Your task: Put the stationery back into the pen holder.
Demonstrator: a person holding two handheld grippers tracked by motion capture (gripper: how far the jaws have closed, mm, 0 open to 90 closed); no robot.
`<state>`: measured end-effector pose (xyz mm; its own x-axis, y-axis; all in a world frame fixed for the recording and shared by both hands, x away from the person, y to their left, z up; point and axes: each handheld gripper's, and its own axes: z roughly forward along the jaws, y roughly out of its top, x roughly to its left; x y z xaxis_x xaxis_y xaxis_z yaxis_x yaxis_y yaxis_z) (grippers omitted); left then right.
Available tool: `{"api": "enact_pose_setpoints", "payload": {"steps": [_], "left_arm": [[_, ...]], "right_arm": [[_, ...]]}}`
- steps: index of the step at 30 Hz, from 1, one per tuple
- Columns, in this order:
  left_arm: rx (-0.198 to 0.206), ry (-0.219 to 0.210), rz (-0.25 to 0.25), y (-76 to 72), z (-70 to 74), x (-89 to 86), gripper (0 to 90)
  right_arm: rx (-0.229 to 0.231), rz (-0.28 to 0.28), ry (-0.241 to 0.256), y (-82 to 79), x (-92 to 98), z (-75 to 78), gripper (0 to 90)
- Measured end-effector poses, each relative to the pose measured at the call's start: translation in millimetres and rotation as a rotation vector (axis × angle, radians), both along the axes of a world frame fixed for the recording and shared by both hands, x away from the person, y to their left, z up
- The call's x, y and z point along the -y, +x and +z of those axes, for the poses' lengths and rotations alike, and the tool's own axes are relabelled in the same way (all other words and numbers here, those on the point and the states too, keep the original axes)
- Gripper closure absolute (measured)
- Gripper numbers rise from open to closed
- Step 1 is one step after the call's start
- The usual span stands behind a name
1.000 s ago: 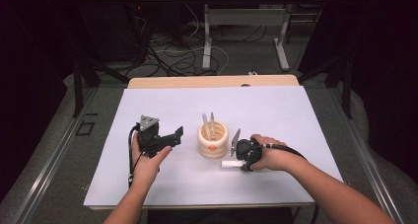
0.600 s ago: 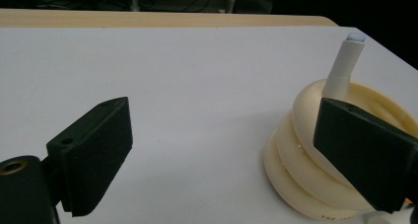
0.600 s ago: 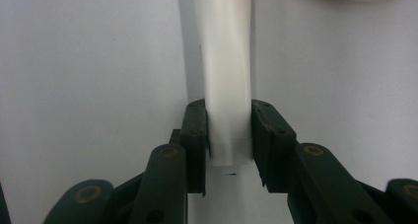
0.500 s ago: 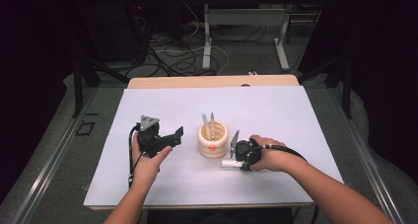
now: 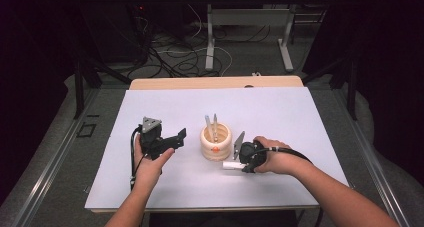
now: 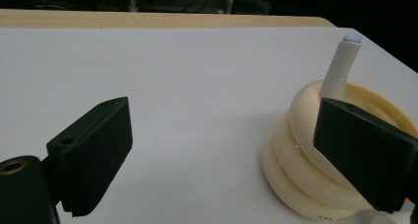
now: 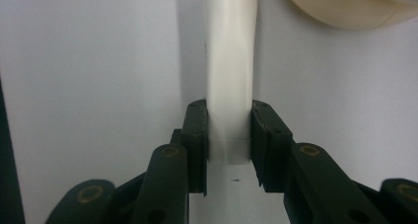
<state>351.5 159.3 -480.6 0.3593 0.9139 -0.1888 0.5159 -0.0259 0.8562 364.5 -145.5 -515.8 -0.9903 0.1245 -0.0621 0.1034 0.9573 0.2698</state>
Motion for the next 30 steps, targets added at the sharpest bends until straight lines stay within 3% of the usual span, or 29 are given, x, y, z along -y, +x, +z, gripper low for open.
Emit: {"api": "enact_pose_setpoints", "payload": {"steps": [8,15,23,28,30], "left_arm": [[0.001,-0.011,-0.003,0.0,0.8,-0.2,8.1],[0.016,-0.015,-0.012,-1.6,3.5,1.0,9.2],[0.024,-0.023,-0.019,-2.7,6.3,1.4,11.4],[0.023,-0.027,-0.031,-3.7,9.2,2.8,14.6],[0.024,-0.024,-0.037,-3.8,10.2,3.0,15.4]], "right_arm": [[0.007,-0.02,0.098,-3.3,0.5,10.6,70.7],[0.027,-0.005,0.191,-2.8,-1.0,20.3,70.7],[0.027,-0.032,0.319,-2.9,-2.6,29.6,70.7],[0.013,-0.071,0.416,-1.3,-4.4,35.2,70.7],[0.003,-0.093,0.489,0.3,-4.0,36.4,70.8]]}}
